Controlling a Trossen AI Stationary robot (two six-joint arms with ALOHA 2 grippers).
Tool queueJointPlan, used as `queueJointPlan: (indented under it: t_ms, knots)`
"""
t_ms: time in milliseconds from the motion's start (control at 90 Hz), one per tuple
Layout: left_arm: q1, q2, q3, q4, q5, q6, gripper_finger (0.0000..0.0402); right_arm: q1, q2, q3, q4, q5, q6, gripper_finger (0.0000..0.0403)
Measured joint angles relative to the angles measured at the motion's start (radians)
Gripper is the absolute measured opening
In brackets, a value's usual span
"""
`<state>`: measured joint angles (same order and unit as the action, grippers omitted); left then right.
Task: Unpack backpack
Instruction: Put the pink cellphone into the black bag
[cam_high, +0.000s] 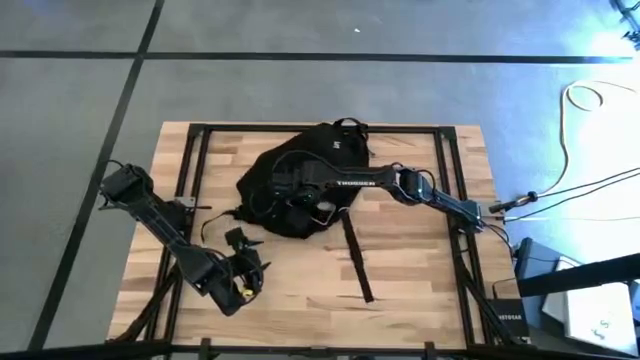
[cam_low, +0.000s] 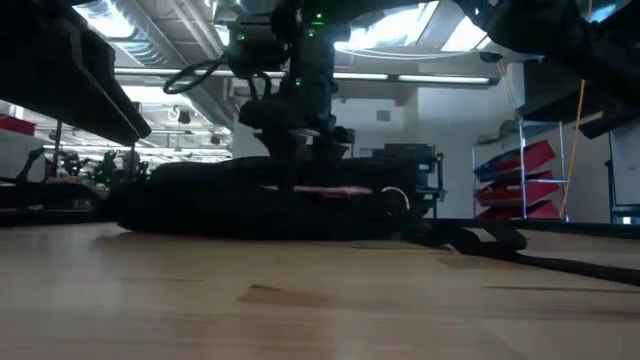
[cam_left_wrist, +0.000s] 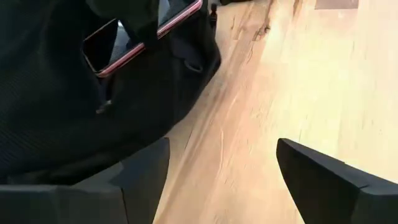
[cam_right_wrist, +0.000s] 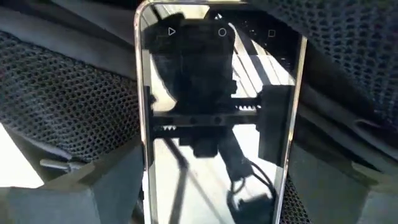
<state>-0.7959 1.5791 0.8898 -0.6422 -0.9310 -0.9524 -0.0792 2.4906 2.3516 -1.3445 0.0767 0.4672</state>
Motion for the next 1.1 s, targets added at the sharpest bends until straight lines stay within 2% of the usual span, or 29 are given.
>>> queueJointPlan:
  t_ms: [200, 378, 667, 856, 1100]
  knots:
    - [0.000, 0.000, 0.000, 0.000, 0.000, 0.002, 0.0280, -0.008, 0.001, 0.002, 0.029, 0.052, 0.028, 0.0340]
    - [-0.002, 0.000, 0.000, -0.001, 0.001, 0.002, 0.0280, -0.015, 0.001, 0.002, 0.132, 0.080, -0.026, 0.0340]
    - [-0.003, 0.000, 0.000, -0.001, 0.003, 0.000, 0.0280, 0.024, 0.002, 0.002, 0.177, 0.320, 0.013, 0.0340]
    - [-0.003, 0.000, 0.000, 0.000, 0.003, -0.001, 0.0280, 0.026, 0.002, 0.002, 0.213, 0.352, 0.073, 0.0340]
    - [-0.003, 0.000, 0.000, 0.012, 0.003, -0.002, 0.0280, 0.027, 0.002, -0.004, 0.331, 0.467, 0.108, 0.0340]
